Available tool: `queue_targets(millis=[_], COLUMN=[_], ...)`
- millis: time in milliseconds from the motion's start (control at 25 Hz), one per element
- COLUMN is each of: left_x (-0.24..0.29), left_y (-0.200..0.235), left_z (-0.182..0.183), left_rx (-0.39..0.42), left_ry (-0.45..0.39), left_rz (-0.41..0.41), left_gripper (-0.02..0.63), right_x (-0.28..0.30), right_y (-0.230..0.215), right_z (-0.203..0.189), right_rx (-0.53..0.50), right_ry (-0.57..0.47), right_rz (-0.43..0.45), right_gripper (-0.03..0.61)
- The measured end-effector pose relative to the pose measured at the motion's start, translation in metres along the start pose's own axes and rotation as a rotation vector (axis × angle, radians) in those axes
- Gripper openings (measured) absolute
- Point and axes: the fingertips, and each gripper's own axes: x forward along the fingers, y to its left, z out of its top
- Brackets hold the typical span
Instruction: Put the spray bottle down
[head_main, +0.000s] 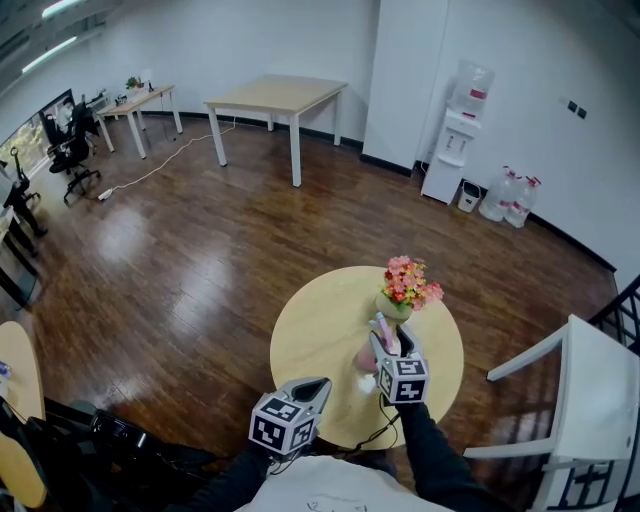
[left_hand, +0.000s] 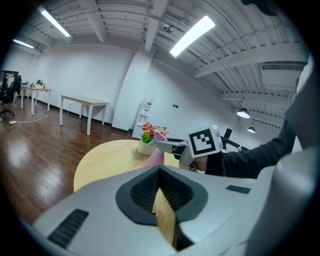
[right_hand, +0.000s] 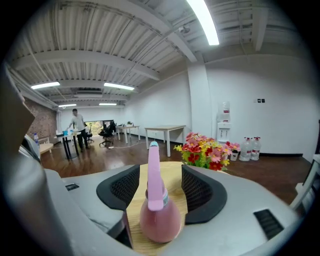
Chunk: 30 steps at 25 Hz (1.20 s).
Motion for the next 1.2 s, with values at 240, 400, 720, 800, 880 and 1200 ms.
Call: queue_targets(millis=[240,400,720,800,880,1200], left_x=[0.011,0.016,0.024,0.024,0.024,0.023], left_y=[-0.001,-0.007,-0.025,-0.028,-0.029,-0.032], left_z=[0.007,0.016,0.026,0.028,0.031,0.034], left_rx=[0.009,0.026,0.060,0.065,0.070,0.072], left_ry=[-0.001,-0.009,-0.011,-0.016,-0.020,-0.028], left_rz=[-0.028,-0.054,-0.098,-0.104,-0.105,-0.103], left_gripper=[-0.009,-0.009,-0.009,-0.009,-0.009,-0.009], right_x=[-0.065,-0.101,-0.131,-0.133,-0.133,-0.126], right_y=[-0.019,-0.031,-0.023,-0.017,-0.012,0.001], right_z=[0.001,0.014,0.039,0.039,0.039,0.040], right_rx=[0.133,0.112,0.047,0.056,0.072,0.086], right_ry=[-0.076,-0.111,-0.128,-0.128,-0.133,-0.130], right_rz=[-0.075,-0.135,-0.111,-0.089,-0.066,-0.006], right_gripper=[0.209,-0.008,-0.015,-0.015,-0.015,-0.015])
